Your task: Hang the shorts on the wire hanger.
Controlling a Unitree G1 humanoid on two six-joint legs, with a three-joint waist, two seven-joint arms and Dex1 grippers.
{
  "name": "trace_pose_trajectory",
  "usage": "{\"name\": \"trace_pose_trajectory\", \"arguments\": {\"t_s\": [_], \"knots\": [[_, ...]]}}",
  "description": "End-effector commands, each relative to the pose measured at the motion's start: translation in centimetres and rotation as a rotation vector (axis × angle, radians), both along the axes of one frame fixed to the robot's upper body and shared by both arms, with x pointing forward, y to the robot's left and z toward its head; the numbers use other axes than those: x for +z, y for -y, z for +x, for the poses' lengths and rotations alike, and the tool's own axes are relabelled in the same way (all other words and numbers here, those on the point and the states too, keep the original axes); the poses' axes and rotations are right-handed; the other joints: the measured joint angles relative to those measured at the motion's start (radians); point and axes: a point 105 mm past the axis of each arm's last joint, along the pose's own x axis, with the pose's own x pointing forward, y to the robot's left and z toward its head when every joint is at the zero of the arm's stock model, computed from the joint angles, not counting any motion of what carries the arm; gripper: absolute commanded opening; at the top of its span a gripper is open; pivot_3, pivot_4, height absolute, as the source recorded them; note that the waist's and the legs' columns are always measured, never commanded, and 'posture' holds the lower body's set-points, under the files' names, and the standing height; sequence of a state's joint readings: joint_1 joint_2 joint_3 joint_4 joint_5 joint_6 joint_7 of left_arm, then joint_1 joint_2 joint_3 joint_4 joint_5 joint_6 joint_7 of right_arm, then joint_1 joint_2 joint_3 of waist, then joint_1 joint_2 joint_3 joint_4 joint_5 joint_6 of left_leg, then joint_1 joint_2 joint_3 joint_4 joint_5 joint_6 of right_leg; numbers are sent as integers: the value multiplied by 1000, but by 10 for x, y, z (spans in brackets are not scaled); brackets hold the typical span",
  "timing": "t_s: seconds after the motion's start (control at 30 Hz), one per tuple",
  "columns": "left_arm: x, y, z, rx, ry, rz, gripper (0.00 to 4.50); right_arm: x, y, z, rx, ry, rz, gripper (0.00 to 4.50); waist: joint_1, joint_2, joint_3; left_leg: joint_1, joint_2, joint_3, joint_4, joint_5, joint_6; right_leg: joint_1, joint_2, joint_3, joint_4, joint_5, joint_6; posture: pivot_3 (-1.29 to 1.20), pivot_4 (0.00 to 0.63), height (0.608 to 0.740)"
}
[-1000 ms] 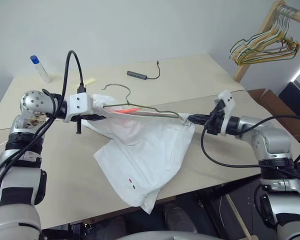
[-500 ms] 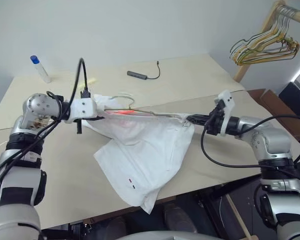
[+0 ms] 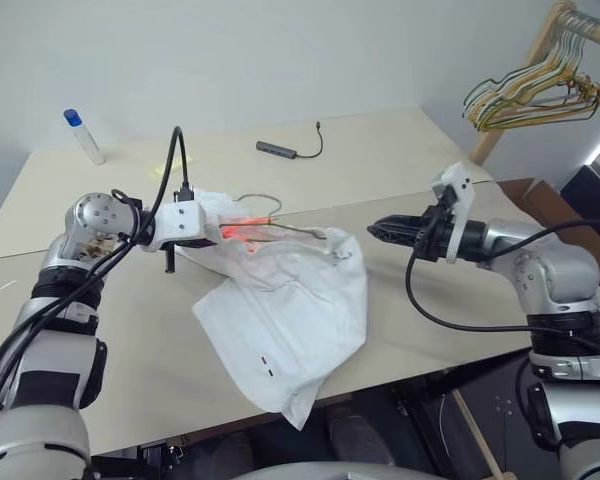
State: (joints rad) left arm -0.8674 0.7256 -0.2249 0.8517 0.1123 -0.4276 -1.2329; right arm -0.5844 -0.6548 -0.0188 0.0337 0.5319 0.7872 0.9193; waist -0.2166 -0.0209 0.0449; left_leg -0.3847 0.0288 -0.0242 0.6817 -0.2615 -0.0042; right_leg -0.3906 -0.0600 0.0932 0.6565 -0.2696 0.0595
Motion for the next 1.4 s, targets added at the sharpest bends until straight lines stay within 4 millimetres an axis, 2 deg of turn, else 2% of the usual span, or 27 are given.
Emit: {"name": "trace_pose_trajectory", "arguments": {"t_s": [0.03,0.13,0.2,0.3,0.47,0.6,0.83,0.93,1.13,1.27,1.3,1.4], "knots": [[28,9,9,0,86,-62,14,26,3,-1,10,121,-21,2941,0,0,0,0,0,0,0,0,0,0,0,0,0,0,0,-176,0,740],[32,16,11,-9,88,-93,14,42,-4,0,28,226,-98,4034,-1,0,0,0,0,0,0,0,0,0,0,0,0,0,0,-181,0,740],[35,19,11,-16,90,-105,14,50,-12,-1,57,286,-162,4454,-7,0,0,0,0,0,0,0,0,-1,0,1,0,0,0,-183,0,740],[37,24,12,-27,95,-105,14,54,-27,-3,160,402,-355,4454,-14,0,0,0,0,0,0,0,0,-1,0,0,1,0,0,-181,0,740],[38,30,14,-38,100,-109,14,42,-33,0,276,396,-546,4454,-16,0,0,0,0,0,0,0,0,-1,0,0,0,0,0,-174,0,740],[38,32,12,-48,102,-112,14,27,-32,22,278,430,-715,4454,-16,0,0,0,0,0,0,0,0,-1,0,0,0,0,0,-168,0,740],[37,34,11,-59,106,-108,14,25,-57,32,395,435,-741,4454,-21,0,0,1,0,0,0,0,0,-2,0,0,1,0,0,-166,0,740],[38,37,12,-65,111,-105,14,22,-69,26,471,430,-760,3894,-21,0,0,1,0,-1,0,0,0,-2,0,0,3,0,0,-166,0,740],[38,43,13,-77,122,-107,14,5,-68,23,511,369,-815,1783,-16,0,0,0,-1,-1,1,0,0,-2,-1,0,5,0,0,-167,0,740],[38,44,12,-88,124,-106,14,2,-64,24,493,345,-813,351,-19,0,0,0,-1,-1,0,0,0,-2,-1,0,6,0,0,-178,0,740],[38,44,12,-91,125,-106,14,2,-63,24,485,339,-805,97,-20,0,0,1,-1,-1,1,0,0,-2,-1,0,5,0,0,-180,0,740],[40,47,11,-104,127,-110,14,4,-61,24,461,316,-769,51,-22,0,0,1,-1,-1,1,0,0,-2,-1,0,5,0,0,-186,0,740]]}}
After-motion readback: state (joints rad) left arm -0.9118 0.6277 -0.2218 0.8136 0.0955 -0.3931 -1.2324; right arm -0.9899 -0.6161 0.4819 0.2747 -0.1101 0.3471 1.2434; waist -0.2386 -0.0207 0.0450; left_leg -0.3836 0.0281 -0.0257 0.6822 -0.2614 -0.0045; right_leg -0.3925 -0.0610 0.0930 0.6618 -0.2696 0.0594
